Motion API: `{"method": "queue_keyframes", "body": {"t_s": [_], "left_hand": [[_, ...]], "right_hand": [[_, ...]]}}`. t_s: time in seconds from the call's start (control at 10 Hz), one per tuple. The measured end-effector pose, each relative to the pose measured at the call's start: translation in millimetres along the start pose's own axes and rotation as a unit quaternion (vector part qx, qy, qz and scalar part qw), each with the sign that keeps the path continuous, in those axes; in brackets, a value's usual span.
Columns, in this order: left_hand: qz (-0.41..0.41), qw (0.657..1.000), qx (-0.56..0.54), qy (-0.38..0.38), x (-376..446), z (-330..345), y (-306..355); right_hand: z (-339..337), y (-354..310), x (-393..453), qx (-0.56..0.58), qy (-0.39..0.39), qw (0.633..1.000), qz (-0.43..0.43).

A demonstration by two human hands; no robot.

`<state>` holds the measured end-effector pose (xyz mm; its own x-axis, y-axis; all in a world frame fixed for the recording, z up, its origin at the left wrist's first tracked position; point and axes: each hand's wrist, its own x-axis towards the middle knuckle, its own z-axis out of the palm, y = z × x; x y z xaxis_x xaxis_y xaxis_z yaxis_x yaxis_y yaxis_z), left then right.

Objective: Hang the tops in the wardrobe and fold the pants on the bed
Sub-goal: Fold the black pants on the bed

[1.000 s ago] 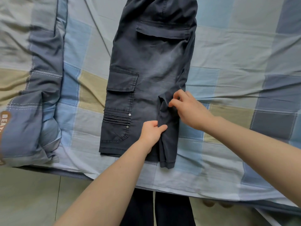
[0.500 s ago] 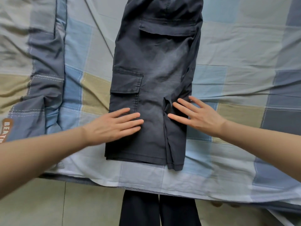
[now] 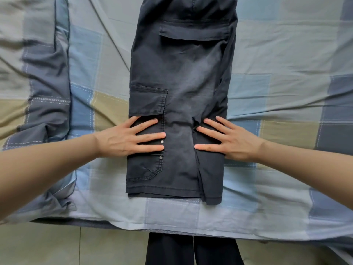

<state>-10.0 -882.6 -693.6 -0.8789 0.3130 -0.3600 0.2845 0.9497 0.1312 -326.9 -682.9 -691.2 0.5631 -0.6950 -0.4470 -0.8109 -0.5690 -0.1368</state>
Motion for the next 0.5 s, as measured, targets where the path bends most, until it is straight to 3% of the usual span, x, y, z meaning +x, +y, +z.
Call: {"method": "queue_keyframes", "body": {"t_s": [0.1,0.2,0.3,0.4,0.5], "left_hand": [[0.015,0.999,-0.034,-0.013,2.9,-10.4,2.3],[-0.143,0.934,-0.325,-0.037,8.1,-27.5,2.0],[-0.421,0.508,-0.732,0.168,13.2,-52.4,-14.2],[-0.546,0.376,-0.697,0.275,28.1,-54.7,-22.8],[-0.585,0.389,-0.640,0.313,41.8,-48.2,-8.2]], "right_hand": [[-11.6,2.6,-1.3,0.199,-0.020,0.979,0.025],[-34.2,8.7,2.7,0.570,0.015,0.785,0.242],[-45.2,28.6,11.7,0.736,0.122,0.519,0.417],[-46.8,39.0,18.8,0.797,0.134,0.380,0.450],[-43.5,34.8,22.2,0.770,0.131,0.418,0.464]]}}
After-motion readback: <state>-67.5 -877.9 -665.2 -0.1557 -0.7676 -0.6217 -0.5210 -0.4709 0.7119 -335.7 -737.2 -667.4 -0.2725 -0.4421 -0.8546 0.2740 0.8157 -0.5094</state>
